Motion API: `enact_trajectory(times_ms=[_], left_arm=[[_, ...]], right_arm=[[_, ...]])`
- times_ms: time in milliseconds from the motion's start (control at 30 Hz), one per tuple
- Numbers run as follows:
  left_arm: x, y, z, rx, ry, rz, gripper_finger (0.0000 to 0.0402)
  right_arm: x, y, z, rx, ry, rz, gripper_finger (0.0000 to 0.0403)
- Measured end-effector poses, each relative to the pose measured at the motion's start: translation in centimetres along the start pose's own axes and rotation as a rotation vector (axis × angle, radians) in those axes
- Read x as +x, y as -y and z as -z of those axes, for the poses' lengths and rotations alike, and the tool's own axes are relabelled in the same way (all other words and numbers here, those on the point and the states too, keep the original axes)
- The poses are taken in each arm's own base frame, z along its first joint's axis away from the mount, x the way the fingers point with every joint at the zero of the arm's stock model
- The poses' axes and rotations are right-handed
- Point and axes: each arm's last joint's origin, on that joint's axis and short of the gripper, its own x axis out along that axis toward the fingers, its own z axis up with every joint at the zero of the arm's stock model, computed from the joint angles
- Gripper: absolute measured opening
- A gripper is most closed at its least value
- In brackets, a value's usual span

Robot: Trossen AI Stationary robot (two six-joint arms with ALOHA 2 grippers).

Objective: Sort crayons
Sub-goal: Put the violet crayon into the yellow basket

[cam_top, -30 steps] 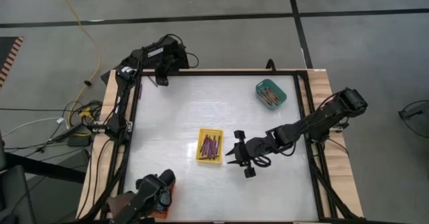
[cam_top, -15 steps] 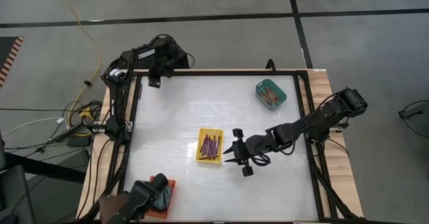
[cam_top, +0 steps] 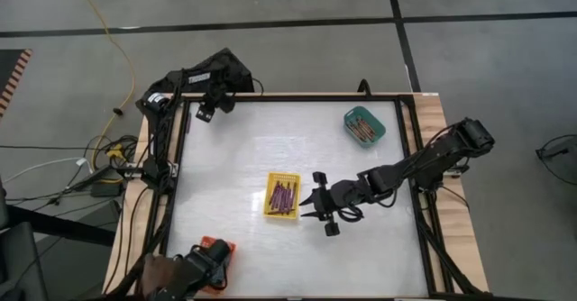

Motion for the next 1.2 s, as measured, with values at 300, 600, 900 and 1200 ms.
enact_trajectory(times_ms=[300,600,900,1200], left_arm=[[0.2,-0.1,-0.8,0.003,0.074,-0.009,0.0123],[0.2,0.0,-0.9,-0.013,0.039,-0.016,0.0123],[1.1,0.1,-0.8,0.009,-0.025,0.045,0.0089],[1.3,-0.8,-1.9,-0.087,0.029,-0.035,0.0022]], right_arm=[[0.0,0.0,0.0,0.0,0.0,-0.001,0.0138],[-0.1,-0.3,0.0,0.01,0.001,-0.011,0.0138],[-0.1,-0.6,0.0,0.011,0.003,-0.02,0.0138],[-0.1,-0.8,-0.1,0.01,0.014,-0.024,0.0138]])
